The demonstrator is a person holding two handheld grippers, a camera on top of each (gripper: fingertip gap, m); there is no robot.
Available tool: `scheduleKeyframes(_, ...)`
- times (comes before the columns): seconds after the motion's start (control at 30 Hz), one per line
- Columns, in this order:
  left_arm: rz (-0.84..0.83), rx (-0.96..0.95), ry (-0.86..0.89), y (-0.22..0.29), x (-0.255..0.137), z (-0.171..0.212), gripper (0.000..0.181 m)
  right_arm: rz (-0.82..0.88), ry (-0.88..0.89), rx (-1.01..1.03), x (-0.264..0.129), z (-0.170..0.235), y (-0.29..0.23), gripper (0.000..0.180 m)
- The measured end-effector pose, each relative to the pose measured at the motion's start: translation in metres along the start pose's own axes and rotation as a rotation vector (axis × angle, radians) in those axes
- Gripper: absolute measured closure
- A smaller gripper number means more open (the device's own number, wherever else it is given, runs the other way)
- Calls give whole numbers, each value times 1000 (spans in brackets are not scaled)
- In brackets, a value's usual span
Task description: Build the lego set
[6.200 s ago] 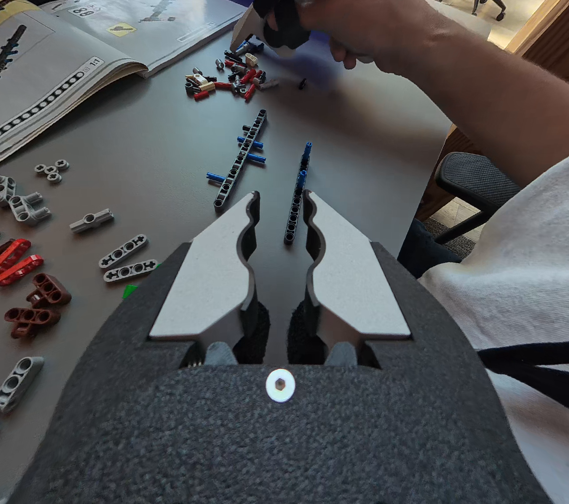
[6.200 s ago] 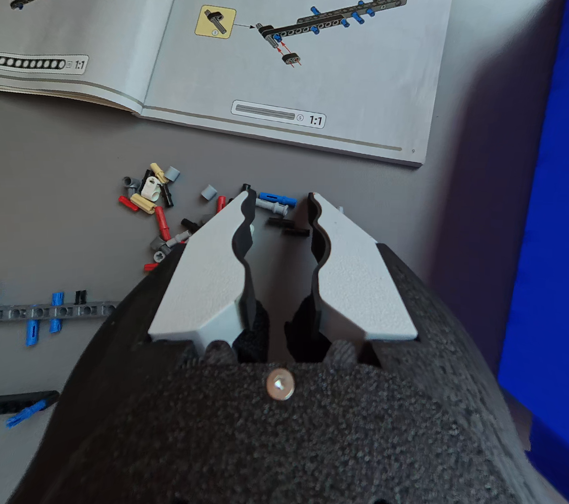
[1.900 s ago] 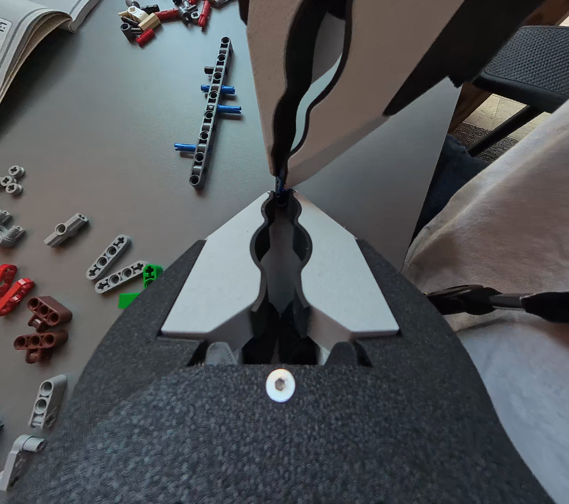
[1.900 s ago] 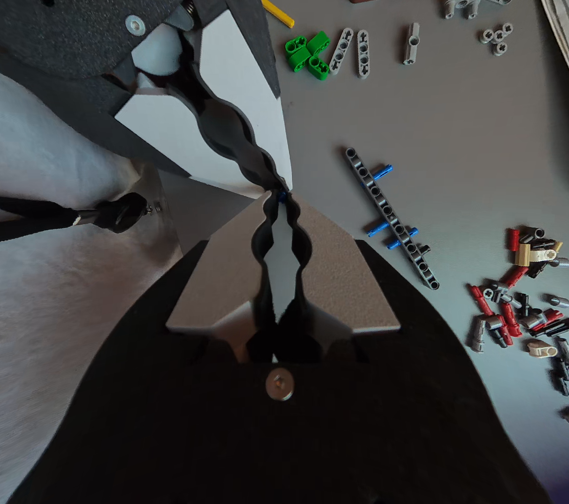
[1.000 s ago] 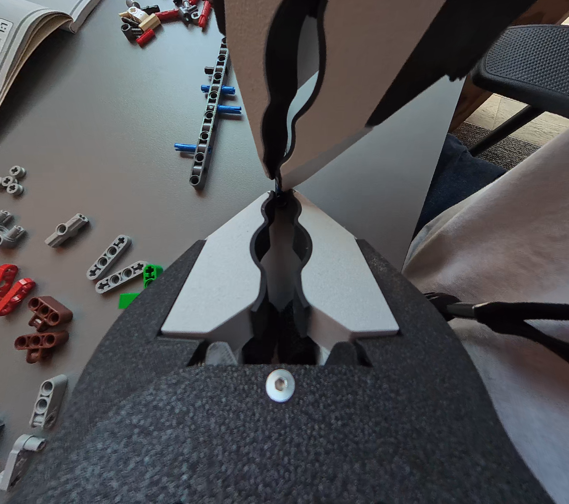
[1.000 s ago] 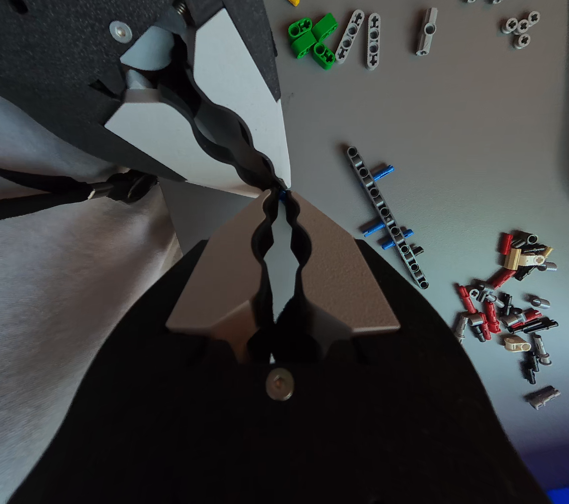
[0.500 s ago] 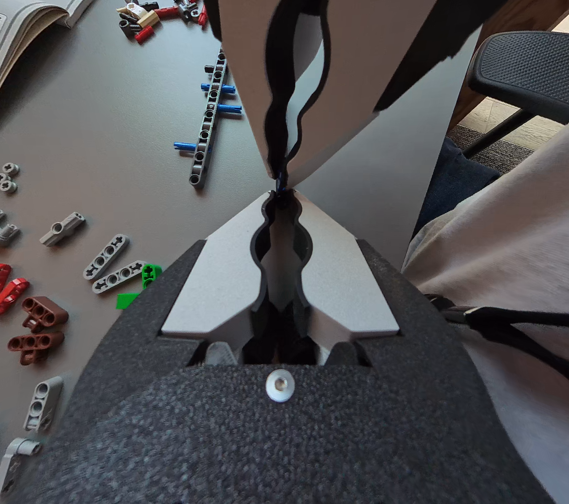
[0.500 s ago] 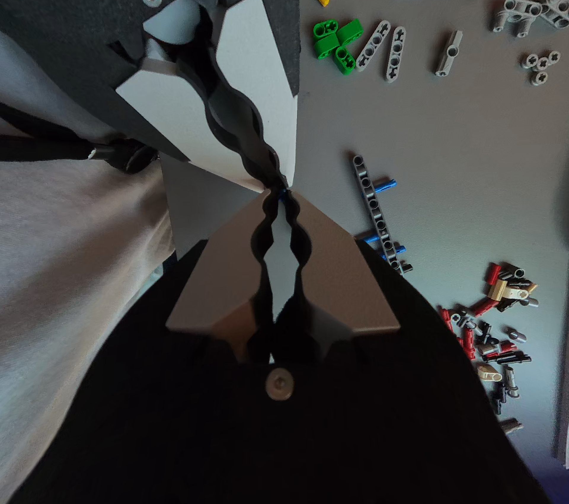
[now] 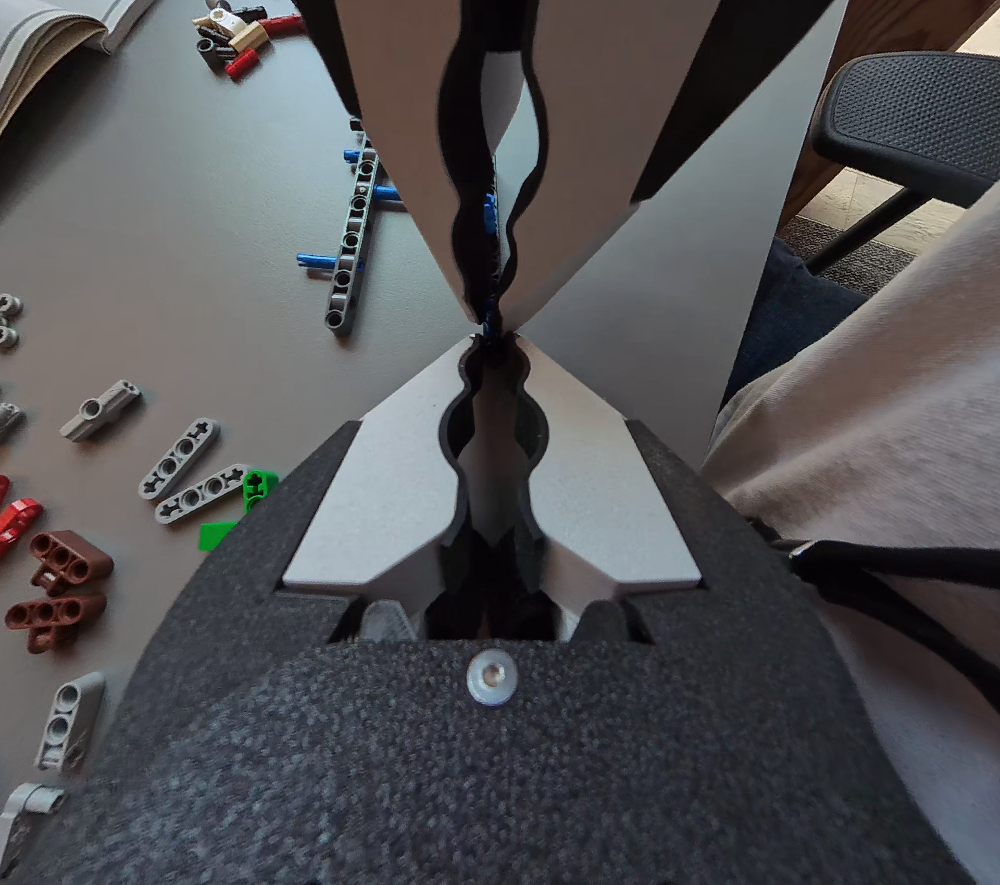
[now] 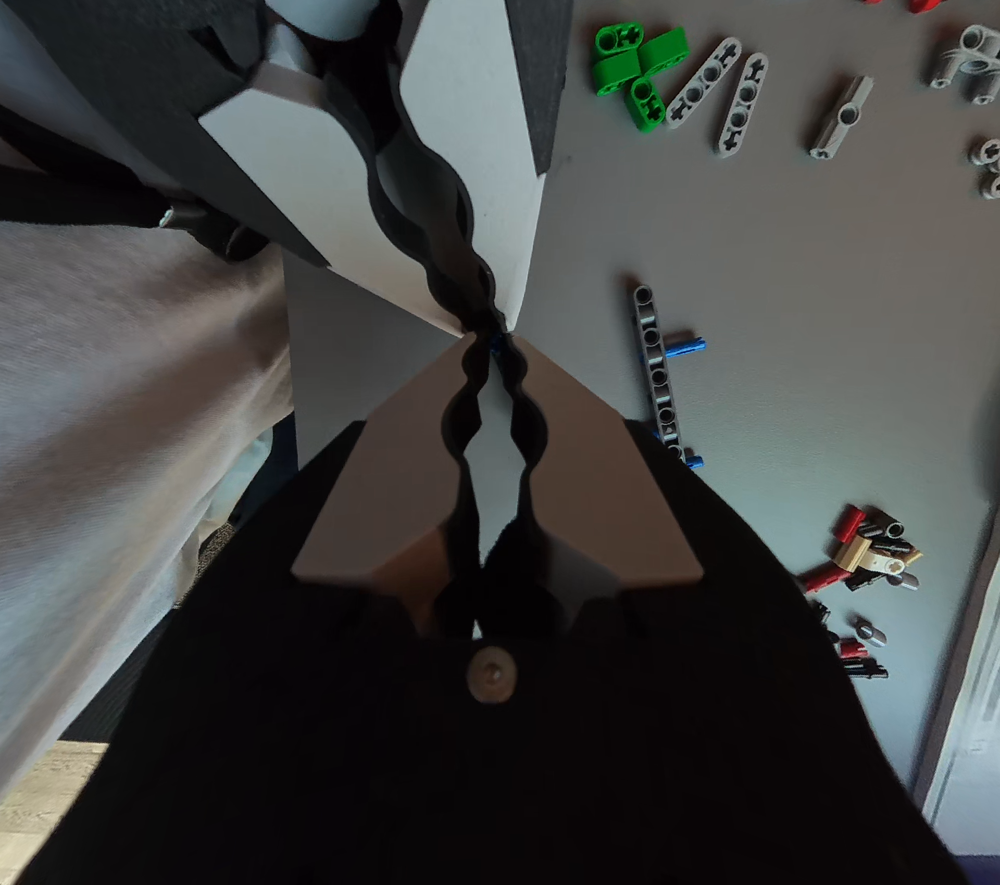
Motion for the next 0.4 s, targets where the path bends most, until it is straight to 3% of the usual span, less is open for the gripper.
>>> scheduleKeyframes(0.4,-1,1,0,0,0,0,173,-8,85,43,1,7,1,176)
Point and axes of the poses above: each gripper's, where its closed fingertips meet, x out along the fingers, z out of its underside, y = z × x across the jaws, the point moved 10 cm from there along -x, back along the fingers, and after that the axes turned 5 degrees about -x, right-handed, at the moved point
